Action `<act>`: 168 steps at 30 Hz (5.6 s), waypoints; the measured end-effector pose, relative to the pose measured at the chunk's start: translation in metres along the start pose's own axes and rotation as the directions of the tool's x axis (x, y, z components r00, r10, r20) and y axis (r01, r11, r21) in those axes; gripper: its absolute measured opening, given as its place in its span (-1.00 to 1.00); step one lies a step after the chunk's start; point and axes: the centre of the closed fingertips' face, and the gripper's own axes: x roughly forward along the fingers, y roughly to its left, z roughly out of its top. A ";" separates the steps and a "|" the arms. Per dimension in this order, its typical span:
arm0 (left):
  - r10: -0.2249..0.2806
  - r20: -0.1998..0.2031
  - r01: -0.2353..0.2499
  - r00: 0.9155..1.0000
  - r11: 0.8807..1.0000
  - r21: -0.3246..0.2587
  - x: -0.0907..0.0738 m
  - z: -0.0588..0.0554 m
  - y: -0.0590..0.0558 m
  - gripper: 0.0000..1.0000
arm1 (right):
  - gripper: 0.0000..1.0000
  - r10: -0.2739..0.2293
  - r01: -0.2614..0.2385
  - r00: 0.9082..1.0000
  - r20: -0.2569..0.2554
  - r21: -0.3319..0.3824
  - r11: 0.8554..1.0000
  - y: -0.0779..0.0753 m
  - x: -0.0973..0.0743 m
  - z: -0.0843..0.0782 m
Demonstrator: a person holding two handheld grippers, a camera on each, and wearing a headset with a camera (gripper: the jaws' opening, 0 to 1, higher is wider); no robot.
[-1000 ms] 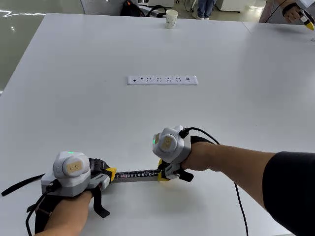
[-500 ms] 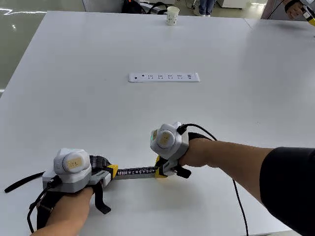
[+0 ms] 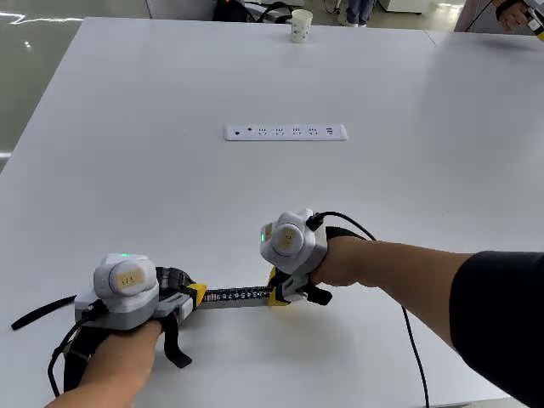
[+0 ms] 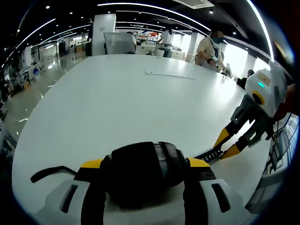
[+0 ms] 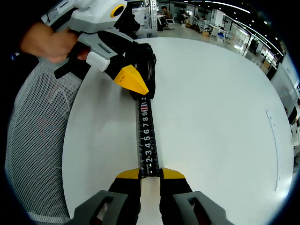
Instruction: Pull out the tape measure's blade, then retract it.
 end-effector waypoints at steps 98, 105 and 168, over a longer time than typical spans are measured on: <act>-0.026 -0.013 0.025 1.000 0.999 -0.029 0.000 0.000 0.000 0.25 | -0.79 0.009 -0.011 0.997 0.080 0.028 1.000 0.003 0.022 0.047; -0.027 -0.014 0.027 1.000 0.999 -0.033 0.000 0.000 0.000 0.25 | -0.79 0.012 -0.014 0.996 0.086 0.032 0.999 0.003 0.024 0.050; -0.042 -0.014 0.041 0.999 0.998 -0.052 -0.001 0.000 0.001 0.25 | -0.79 0.006 -0.015 0.990 0.143 0.060 0.998 0.008 0.036 0.081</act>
